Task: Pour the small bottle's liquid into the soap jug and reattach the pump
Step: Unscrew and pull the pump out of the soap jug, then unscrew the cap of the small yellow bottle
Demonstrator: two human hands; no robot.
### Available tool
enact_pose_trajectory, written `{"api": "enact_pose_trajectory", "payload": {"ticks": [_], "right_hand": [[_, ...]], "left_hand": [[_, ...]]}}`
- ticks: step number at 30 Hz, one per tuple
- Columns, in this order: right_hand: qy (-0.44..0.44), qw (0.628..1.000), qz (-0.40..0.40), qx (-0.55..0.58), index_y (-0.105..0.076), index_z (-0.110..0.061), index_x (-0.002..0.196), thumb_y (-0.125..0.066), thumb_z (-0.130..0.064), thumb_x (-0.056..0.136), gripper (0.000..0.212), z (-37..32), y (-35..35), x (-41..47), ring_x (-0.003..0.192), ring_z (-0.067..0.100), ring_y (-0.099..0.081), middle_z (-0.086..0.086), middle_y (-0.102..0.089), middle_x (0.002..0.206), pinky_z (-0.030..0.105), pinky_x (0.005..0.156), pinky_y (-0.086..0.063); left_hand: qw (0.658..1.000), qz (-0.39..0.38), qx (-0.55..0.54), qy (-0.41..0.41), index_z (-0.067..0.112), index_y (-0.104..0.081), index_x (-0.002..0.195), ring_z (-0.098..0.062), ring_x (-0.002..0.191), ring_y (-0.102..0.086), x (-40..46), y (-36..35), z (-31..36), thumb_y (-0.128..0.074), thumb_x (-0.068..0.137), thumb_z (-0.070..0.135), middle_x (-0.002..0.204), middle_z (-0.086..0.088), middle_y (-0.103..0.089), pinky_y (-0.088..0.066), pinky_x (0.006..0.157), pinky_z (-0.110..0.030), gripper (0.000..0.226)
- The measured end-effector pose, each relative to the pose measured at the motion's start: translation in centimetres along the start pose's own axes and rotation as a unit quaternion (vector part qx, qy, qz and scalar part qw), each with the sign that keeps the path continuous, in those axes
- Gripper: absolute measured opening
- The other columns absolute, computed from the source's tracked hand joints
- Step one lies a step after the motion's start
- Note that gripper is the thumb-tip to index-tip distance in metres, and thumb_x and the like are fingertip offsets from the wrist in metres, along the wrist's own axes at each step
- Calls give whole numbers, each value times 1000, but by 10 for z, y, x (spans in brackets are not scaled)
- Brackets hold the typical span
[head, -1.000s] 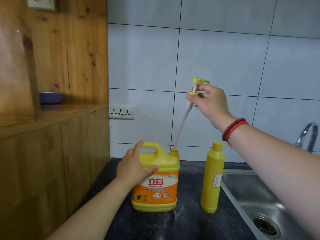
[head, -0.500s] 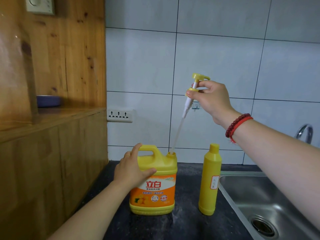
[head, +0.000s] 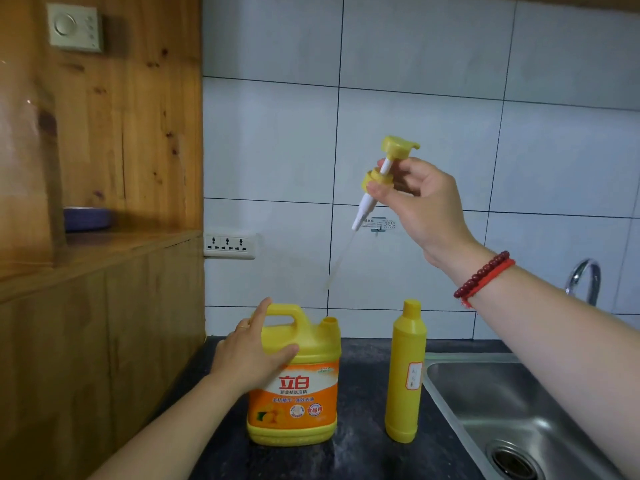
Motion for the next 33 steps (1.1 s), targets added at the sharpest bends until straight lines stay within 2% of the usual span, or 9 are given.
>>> {"api": "enact_pose_trajectory", "payload": {"ticks": [3,6,8,11,15,22,25,28,33], "right_hand": [[39,999,-10,-24,-60,-37,82,-71,-13,74,27,-10,-2,-25,85,5,-61,-14,-66,87,38,83,-46],[80,995,-7,-67,-57,-40,87,-74,-19,71,31,-13,-7,-53,90,9,-58,-4,-69,92,23,83,-42],[126,988,9,-86,-59,-37,96,-77,-20,67,38,-18,-10,-73,93,9,-59,-8,-66,95,17,88,-43],[229,967,-9,-107,-61,-31,104,-72,-17,70,38,-30,-24,-102,98,14,-59,-24,-58,103,25,90,-48],[339,924,-33,-174,-54,-23,110,-61,-13,74,38,-35,-41,-134,97,12,-50,-22,-60,109,35,77,-49],[390,897,-46,-202,-54,-18,114,-67,-8,74,43,-29,-55,-158,101,15,-50,-14,-56,116,33,80,-46],[355,904,-89,-221,-49,-18,122,-68,-11,71,55,-18,-64,-156,108,16,-49,-10,-53,127,31,91,-43],[264,925,-120,-245,-41,-19,127,-61,-9,68,64,6,-62,-148,118,16,-42,5,-45,135,25,101,-32],[156,950,-78,-258,-54,-9,119,-56,-3,65,54,40,-34,-141,113,8,-39,13,-49,128,20,100,-30]], "left_hand": [[996,82,-44,-8,38,3,142,-29,126,-41,-10,26,10,-49,80,60,145,-9,-33,-38,99,-43,84],[978,107,-178,-2,25,-40,129,-22,112,-50,-26,49,35,-50,85,48,132,-9,-48,-43,88,-36,51],[950,18,-310,34,24,-62,99,-13,93,-57,-39,44,57,-44,87,49,109,-1,-63,-44,77,-30,33],[860,-129,-488,80,22,-73,73,-12,74,-59,-70,36,88,-42,85,52,77,6,-70,-43,69,-28,45],[789,-203,-577,52,23,-73,70,-12,66,-53,-94,47,108,-49,69,57,69,2,-64,-39,68,-29,43],[740,-249,-622,59,20,-74,70,-11,63,-51,-107,48,105,-58,65,45,66,3,-62,-35,66,-28,30],[755,-225,-612,66,15,-73,80,-12,67,-59,-101,50,94,-59,66,41,74,-1,-68,-41,70,-28,33],[851,-142,-499,76,10,-69,98,-17,91,-62,-87,60,67,-64,63,45,98,-4,-71,-45,84,-32,50],[919,-22,-381,99,16,-73,82,-20,83,-62,-75,74,2,-70,66,48,88,-3,-73,-47,73,-32,36]]}}
Point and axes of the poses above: each hand's wrist, its own x-axis towards the middle knuckle, its own y-axis out of the back of the hand, z = x × y, the point moved 9 cm from there along x, towards the middle knuckle
